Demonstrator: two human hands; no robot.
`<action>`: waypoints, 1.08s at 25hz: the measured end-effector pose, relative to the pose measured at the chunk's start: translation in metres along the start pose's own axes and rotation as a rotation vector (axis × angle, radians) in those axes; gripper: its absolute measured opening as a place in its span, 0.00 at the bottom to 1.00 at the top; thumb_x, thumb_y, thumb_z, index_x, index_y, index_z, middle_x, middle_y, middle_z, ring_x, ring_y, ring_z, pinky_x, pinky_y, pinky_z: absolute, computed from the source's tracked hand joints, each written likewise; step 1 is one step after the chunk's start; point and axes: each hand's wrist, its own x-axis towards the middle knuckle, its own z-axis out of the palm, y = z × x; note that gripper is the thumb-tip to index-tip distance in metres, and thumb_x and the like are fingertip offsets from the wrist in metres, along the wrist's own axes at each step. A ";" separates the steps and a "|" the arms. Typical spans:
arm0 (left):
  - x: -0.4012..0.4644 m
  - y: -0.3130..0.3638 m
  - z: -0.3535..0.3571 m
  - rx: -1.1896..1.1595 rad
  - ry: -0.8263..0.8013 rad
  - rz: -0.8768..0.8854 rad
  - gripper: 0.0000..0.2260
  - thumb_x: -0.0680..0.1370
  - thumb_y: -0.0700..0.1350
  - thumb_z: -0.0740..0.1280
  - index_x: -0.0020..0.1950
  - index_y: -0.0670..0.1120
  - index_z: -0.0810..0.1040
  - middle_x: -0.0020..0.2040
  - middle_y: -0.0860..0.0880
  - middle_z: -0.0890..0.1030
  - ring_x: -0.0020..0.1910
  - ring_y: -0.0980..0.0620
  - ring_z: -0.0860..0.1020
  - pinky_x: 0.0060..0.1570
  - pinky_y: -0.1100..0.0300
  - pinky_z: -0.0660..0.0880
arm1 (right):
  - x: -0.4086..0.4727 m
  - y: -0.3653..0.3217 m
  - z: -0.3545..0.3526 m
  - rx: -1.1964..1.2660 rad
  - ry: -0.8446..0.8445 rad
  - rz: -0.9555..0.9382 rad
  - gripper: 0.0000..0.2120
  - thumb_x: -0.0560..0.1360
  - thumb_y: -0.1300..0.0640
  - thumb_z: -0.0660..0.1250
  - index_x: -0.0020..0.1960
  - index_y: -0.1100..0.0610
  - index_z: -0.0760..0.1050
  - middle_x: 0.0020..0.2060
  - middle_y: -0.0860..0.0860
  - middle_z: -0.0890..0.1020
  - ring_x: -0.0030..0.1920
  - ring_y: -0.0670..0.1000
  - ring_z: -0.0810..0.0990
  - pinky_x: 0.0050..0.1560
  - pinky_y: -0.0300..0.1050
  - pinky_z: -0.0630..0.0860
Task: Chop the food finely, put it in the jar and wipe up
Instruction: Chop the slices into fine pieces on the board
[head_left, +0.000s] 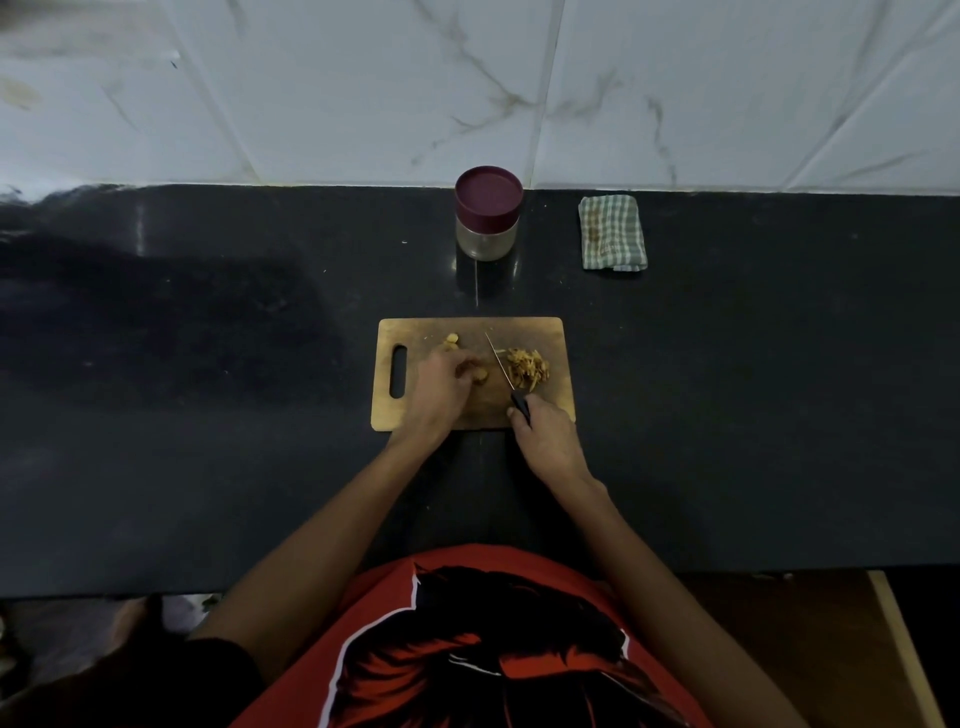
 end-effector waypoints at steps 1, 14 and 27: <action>0.000 0.000 -0.002 0.029 -0.052 0.039 0.12 0.78 0.39 0.64 0.61 0.45 0.79 0.59 0.48 0.78 0.54 0.56 0.75 0.51 0.70 0.67 | 0.000 0.000 0.000 0.001 -0.002 0.003 0.09 0.82 0.53 0.59 0.54 0.57 0.75 0.48 0.52 0.79 0.50 0.52 0.78 0.51 0.51 0.77; -0.008 -0.005 0.011 0.077 0.006 0.082 0.09 0.78 0.39 0.65 0.56 0.43 0.81 0.55 0.48 0.80 0.51 0.53 0.77 0.52 0.65 0.71 | -0.011 -0.014 -0.001 0.120 -0.152 0.129 0.11 0.83 0.49 0.55 0.56 0.56 0.69 0.46 0.57 0.78 0.36 0.54 0.79 0.23 0.43 0.75; -0.012 -0.006 0.014 0.126 0.027 0.144 0.09 0.77 0.37 0.64 0.53 0.44 0.82 0.53 0.48 0.80 0.48 0.52 0.78 0.49 0.58 0.75 | -0.004 -0.033 0.005 -0.061 -0.154 0.107 0.13 0.84 0.51 0.54 0.58 0.60 0.68 0.47 0.58 0.79 0.44 0.58 0.83 0.44 0.59 0.82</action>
